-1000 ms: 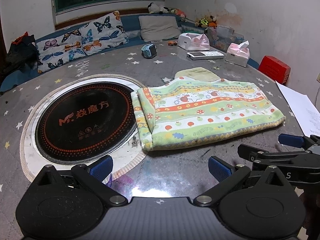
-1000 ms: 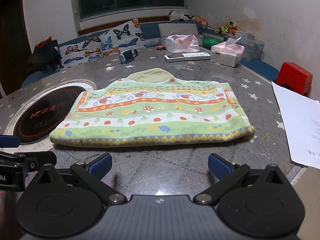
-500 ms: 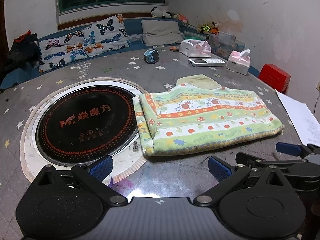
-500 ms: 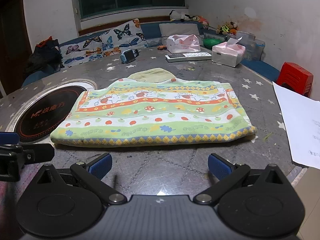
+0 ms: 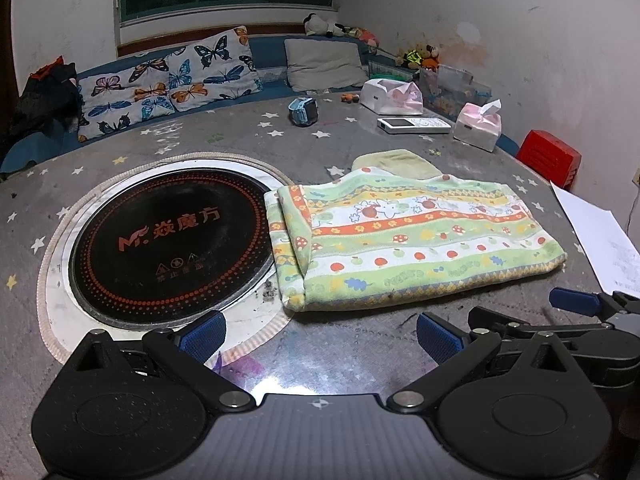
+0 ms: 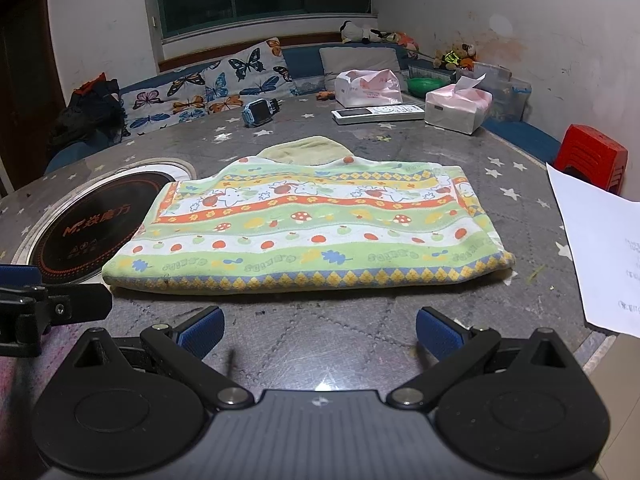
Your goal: Fold clothes
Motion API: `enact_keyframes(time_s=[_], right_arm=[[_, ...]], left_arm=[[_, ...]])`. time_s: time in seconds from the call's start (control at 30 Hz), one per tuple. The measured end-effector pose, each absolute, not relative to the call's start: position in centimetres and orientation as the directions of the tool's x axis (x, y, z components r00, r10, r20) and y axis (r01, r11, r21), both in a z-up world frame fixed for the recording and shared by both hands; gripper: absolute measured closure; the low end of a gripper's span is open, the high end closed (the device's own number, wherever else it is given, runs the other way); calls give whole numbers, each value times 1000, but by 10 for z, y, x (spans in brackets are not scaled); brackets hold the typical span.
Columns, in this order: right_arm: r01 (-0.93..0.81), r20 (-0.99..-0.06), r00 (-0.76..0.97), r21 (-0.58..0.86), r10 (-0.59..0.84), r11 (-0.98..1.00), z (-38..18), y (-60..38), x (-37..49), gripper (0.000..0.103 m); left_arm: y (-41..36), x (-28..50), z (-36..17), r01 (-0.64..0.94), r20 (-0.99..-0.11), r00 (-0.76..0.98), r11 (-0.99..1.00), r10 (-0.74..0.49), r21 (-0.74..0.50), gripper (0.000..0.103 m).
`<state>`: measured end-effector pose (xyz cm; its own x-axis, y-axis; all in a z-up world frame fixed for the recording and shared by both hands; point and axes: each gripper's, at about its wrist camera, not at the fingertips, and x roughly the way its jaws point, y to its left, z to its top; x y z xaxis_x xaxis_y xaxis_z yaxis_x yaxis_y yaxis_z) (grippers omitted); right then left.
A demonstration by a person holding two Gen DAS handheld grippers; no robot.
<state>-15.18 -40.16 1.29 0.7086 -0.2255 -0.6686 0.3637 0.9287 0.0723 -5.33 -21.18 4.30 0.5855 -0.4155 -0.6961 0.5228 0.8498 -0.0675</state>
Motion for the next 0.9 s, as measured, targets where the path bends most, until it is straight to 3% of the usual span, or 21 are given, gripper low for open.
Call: enact_keyframes(time_s=[0.9], right_arm=[[351,-664,715,72,-218,934,14,-398,-151,0]], left_arm=[[-213,-52,37,516,-717,570,854,-400,-67,0]])
